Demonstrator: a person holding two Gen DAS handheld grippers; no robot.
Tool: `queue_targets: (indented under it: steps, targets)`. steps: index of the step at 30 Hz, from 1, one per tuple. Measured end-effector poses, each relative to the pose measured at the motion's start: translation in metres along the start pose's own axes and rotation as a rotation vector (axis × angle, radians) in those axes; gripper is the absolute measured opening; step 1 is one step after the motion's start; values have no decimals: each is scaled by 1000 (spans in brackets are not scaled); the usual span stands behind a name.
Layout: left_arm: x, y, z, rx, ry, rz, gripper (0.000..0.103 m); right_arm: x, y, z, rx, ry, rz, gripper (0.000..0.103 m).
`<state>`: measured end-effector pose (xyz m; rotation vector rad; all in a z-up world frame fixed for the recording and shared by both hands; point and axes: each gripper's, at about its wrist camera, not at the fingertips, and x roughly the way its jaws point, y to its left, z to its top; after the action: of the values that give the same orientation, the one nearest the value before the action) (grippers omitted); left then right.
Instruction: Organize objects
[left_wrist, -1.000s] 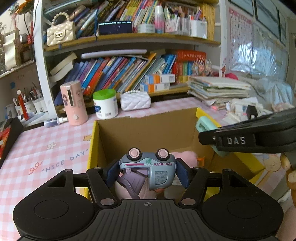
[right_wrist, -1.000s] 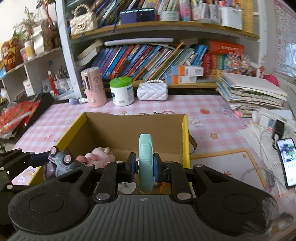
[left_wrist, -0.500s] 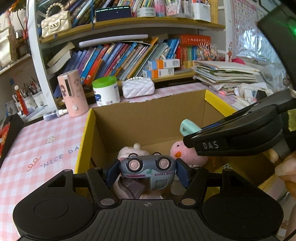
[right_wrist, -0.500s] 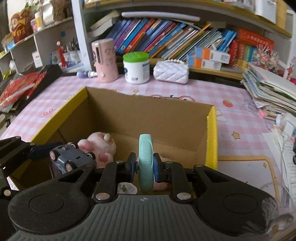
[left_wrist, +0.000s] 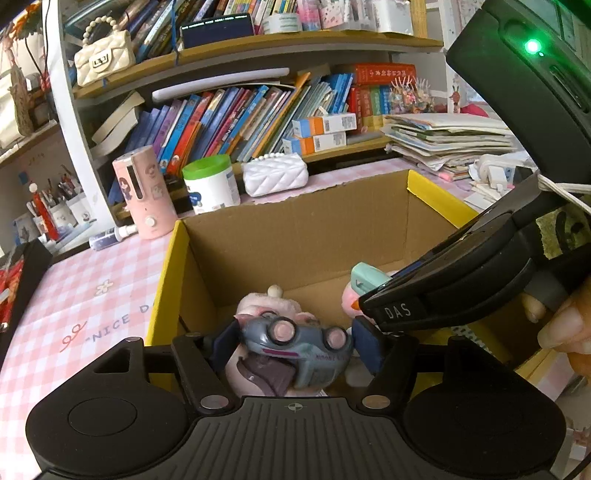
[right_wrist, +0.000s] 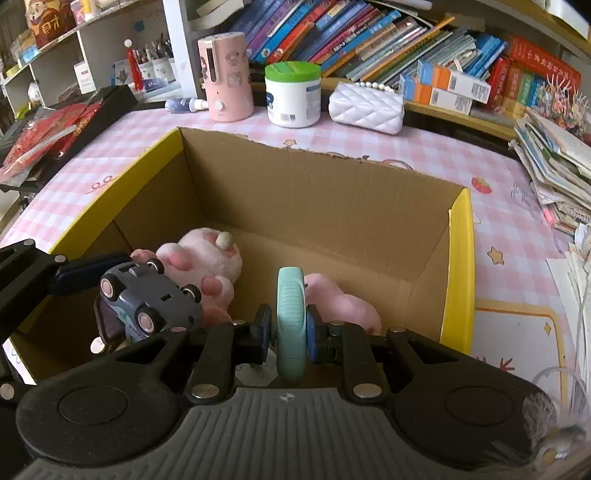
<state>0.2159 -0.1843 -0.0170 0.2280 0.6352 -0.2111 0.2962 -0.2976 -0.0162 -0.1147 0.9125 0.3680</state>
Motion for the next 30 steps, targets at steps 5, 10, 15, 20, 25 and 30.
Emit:
queue_targets:
  steps: [5,10,15,20,25,30]
  targets:
    - [-7,0,0,-5,-19,17,73,-4,0,-1,1,-25,-1,21]
    - [-19,1,1,-27,-55,34,79,-13,-3,-4,36,-66,-4,24]
    - [-41,6,1,-54,-104,50,84,-33,2,-7,75,-138,-17,29]
    - [-67,10,-5,-66,-137,70,89,-58,12,-15,130,-208,-41,36]
    - [-91,20,-20,-81,-139,94,95,-84,35,-28,146,-273,-92,51]
    - [-111,34,-41,-121,-110,110,96,-101,62,-47,157,-302,-114,67]
